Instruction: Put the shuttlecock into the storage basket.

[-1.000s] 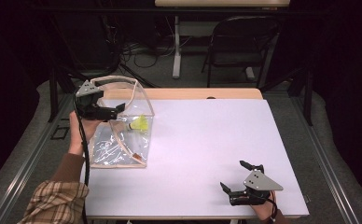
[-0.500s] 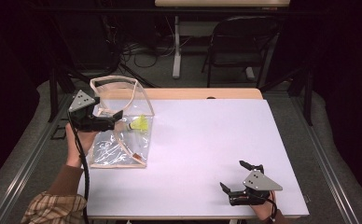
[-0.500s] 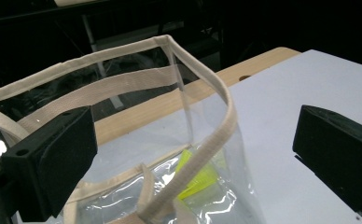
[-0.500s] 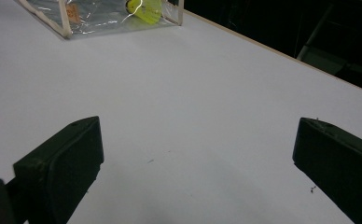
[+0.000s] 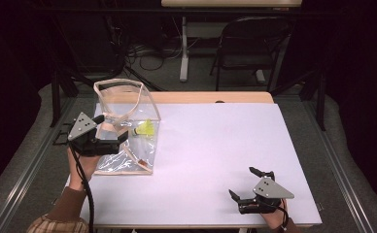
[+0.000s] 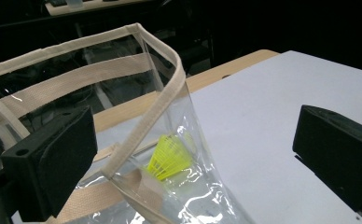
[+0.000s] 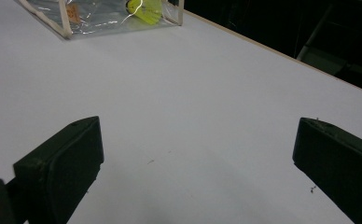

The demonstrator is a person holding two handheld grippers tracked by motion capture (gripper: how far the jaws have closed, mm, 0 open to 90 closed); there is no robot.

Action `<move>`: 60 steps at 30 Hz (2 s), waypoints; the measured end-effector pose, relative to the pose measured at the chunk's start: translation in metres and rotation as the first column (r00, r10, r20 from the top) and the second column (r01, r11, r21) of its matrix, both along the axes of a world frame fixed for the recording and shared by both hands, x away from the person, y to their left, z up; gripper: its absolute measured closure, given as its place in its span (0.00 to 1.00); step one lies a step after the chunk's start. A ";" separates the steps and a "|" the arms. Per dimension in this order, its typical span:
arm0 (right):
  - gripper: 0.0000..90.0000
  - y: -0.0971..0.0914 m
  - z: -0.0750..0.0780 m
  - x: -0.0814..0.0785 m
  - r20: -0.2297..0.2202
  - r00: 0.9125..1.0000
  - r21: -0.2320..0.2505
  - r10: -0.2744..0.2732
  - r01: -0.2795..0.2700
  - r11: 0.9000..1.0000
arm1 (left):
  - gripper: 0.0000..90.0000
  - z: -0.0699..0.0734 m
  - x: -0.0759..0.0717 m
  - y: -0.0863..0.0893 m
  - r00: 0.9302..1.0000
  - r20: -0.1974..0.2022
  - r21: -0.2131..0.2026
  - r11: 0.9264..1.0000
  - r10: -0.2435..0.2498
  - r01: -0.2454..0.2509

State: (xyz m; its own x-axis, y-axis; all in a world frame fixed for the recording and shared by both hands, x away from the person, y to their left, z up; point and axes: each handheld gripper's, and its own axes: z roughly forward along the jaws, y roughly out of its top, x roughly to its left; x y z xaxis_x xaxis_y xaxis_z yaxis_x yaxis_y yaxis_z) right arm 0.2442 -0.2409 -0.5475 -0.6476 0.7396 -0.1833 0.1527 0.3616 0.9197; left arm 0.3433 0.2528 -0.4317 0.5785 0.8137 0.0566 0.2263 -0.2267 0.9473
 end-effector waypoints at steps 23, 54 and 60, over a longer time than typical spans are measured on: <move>0.01 0.000 0.000 0.000 0.000 1.000 -0.001 0.000 0.000 1.000 | 0.00 -0.035 -0.038 -0.004 0.999 -0.001 -0.028 0.999 -0.036 0.036; 0.01 0.000 0.000 0.000 -0.005 1.000 -0.006 0.001 -0.001 1.000 | 0.00 -0.077 -0.065 -0.005 0.997 -0.020 -0.059 0.995 -0.080 0.079; 0.01 0.000 0.000 0.000 -0.006 1.000 -0.006 0.001 -0.001 1.000 | 0.00 -0.084 -0.075 -0.004 0.996 0.010 -0.059 0.995 -0.085 0.086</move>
State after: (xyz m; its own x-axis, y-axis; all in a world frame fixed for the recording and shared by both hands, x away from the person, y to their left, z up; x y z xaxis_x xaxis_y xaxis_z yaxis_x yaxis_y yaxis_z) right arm 0.2441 -0.2404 -0.5478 -0.6494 0.7379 -0.1838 0.1575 0.3669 0.9168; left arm 0.2686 0.2491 -0.5154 0.6458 0.7634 0.0143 0.2014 -0.1884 0.9612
